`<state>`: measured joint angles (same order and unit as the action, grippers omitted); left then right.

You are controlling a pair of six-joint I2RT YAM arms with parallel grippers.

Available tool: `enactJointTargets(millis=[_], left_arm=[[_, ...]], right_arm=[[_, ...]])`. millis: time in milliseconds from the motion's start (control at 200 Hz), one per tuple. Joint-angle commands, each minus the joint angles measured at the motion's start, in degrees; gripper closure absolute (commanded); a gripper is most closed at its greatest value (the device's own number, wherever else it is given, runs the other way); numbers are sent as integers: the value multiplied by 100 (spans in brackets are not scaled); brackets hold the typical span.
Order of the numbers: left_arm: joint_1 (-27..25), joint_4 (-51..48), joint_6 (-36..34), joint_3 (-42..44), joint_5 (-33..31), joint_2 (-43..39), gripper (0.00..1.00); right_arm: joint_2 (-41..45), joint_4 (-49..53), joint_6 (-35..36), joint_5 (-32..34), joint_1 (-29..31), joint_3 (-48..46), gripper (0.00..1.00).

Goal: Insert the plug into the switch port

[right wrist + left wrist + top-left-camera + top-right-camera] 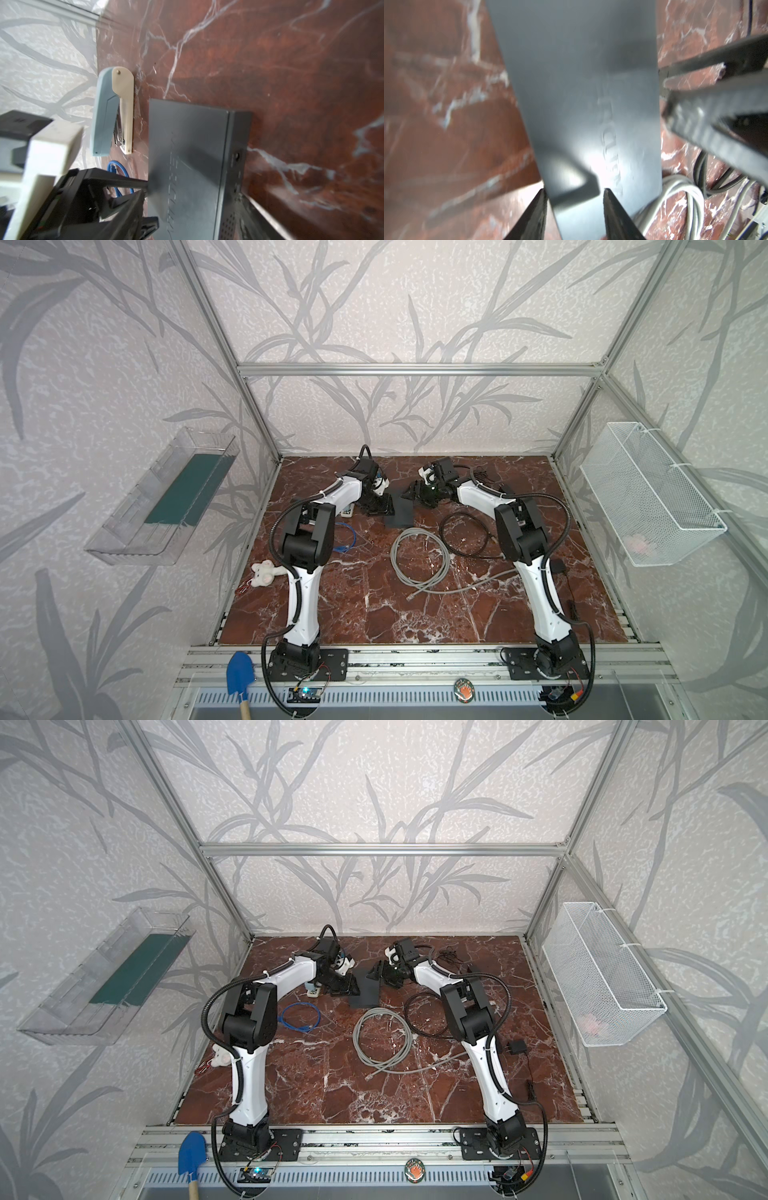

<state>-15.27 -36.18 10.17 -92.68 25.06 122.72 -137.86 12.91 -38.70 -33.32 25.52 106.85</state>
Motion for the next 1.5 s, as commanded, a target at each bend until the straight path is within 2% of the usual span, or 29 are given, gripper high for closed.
enactJointTargets(millis=[0, 135, 220, 400, 570, 685, 860, 1130, 1230, 1340, 1495], left_arm=[[26, 252, 127, 42, -454, -278, 54], [66, 40, 58, -289, -498, -190, 54], [68, -22, 34, -452, -513, -218, 54], [49, -28, 15, -661, -646, -292, 53], [0, -139, -43, -941, -702, -262, 53], [-70, -243, -140, -1113, -776, -248, 53], [-185, -316, -198, -1268, -812, -211, 53], [-335, -284, -191, -1316, -766, -166, 53], [-376, -302, -176, -1357, -766, -147, 53], [-478, -396, -284, -1465, -761, -153, 53], [-692, -577, -494, -1635, -790, -134, 56]], right_arm=[[458, 672, 634, 323, -130, -271, 31], [1017, 895, 927, 786, -500, -754, 32], [1235, 1349, 1140, 1388, -718, -725, 34], [1247, 2177, 1611, 2382, -1035, -474, 39], [1009, 2601, 1622, 3112, -1078, -168, 49], [793, 2726, 1539, 3269, -1075, -3, 62], [627, 2700, 1440, 3505, -1092, -14, 63], [355, 2494, 1223, 3456, -1253, 28, 64], [199, 2557, 1249, 3427, -1269, 119, 66], [68, 2626, 1251, 3326, -1274, 137, 75], [154, 2542, 1207, 2946, -1264, -107, 80]])
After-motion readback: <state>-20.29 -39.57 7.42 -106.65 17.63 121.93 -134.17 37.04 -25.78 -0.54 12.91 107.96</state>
